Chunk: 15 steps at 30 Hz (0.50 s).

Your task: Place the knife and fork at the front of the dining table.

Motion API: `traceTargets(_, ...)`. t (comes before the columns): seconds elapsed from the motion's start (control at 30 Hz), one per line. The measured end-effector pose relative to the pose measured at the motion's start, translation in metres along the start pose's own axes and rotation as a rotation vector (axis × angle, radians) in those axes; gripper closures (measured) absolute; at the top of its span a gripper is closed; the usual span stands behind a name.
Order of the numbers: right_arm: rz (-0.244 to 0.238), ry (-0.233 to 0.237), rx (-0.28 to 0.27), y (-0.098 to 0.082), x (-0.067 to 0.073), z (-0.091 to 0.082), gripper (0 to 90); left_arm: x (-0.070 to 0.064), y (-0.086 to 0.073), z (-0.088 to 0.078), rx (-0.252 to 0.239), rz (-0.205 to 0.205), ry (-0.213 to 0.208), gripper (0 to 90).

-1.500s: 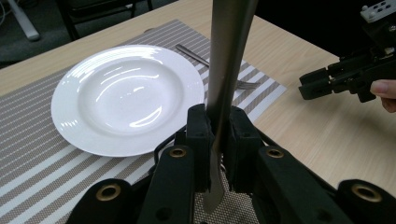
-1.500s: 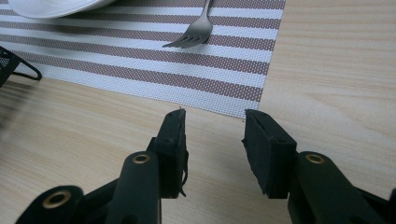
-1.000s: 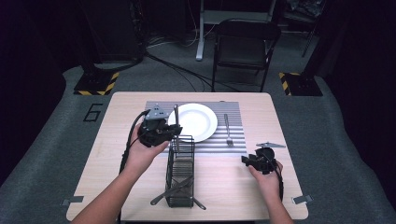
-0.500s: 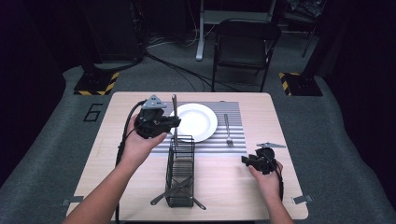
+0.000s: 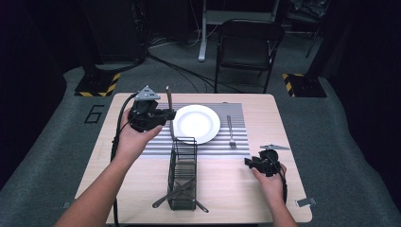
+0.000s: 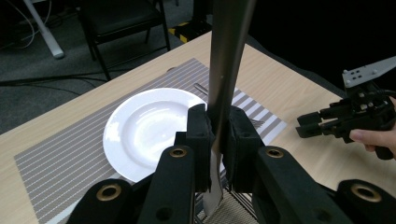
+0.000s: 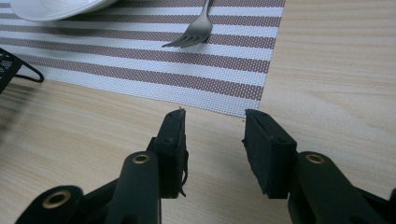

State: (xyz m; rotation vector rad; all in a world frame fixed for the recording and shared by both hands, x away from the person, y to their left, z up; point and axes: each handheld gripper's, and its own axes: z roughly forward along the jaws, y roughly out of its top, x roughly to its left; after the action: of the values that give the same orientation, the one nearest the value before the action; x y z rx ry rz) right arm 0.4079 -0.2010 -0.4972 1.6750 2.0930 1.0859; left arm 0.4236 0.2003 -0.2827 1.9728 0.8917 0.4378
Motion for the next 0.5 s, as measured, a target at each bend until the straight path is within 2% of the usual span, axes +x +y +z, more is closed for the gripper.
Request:
traceTargets(0.23, 0.004, -0.005, -0.002, 0.000, 0.000, 0.000, 58.6, 0.014, -0.001, 0.002, -0.015, -0.018, 0.028, 81.7)
traceTargets(0.4, 0.002, -0.006, -0.001, 0.000, 0.000, -0.001, 58.6, 0.022, -0.006, 0.006, -0.030, -0.027, 0.042, 81.7)
traceTargets(0.5, 0.001, -0.004, -0.001, 0.000, 0.000, 0.000, 58.6, 0.027, -0.011, 0.009, -0.021, -0.038, 0.048, 81.7)
